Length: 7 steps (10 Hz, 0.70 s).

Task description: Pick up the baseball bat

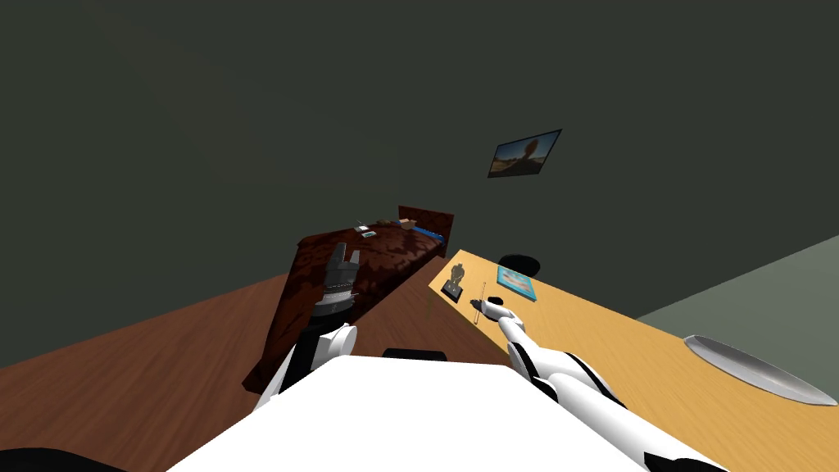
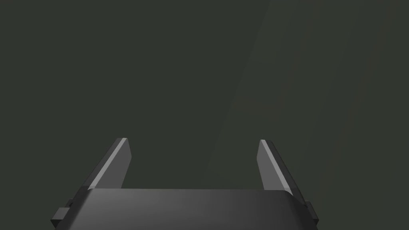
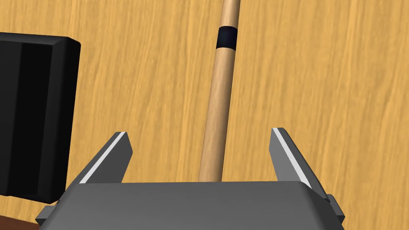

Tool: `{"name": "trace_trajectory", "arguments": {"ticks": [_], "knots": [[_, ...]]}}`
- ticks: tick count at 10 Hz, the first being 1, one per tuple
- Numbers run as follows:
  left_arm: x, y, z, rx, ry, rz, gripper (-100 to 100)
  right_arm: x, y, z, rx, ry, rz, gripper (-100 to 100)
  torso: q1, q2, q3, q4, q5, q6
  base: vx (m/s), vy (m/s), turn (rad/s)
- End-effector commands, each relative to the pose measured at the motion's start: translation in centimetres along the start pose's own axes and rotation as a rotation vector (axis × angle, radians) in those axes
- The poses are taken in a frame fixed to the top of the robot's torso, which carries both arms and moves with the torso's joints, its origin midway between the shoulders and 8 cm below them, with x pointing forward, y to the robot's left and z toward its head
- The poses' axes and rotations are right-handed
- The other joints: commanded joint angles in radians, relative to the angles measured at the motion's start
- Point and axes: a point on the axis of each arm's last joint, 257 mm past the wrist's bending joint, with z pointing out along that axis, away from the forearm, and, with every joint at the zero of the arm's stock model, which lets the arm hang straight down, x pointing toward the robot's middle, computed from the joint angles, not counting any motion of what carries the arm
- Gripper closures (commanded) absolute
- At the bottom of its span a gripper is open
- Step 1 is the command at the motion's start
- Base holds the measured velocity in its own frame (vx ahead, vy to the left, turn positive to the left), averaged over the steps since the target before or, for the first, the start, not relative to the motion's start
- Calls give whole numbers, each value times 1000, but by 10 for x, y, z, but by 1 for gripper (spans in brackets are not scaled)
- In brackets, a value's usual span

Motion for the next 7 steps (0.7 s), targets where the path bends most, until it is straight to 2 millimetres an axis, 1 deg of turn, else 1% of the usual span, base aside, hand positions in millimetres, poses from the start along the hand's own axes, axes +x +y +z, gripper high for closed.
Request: {"name": "trace_trajectory", "arguments": {"ticks": [1,2,3,4,5,7], "knots": [[0,0,0,0,0,0,0,-7,11,0,-21,-34,57,-100,0,0,0,0,0,0,14,18,43],[0,0,0,0,0,0,0,-10,19,0,-36,-56,95,-100,0,0,0,0,0,0,17,22,64],[0,0,0,0,0,0,0,-10,19,0,-36,-56,95,-100,0,0,0,0,0,0,9,15,15],[0,0,0,0,0,0,0,-12,26,-1,-49,-72,126,-100,0,1,0,0,0,0,5,15,29],[0,0,0,0,0,0,0,-12,26,-1,-49,-72,126,-100,0,1,1,0,0,0,5,9,13],[0,0,0,0,0,0,0,-14,36,-2,-70,-94,174,-100,-1,1,1,0,0,0,7,9,31]]}}
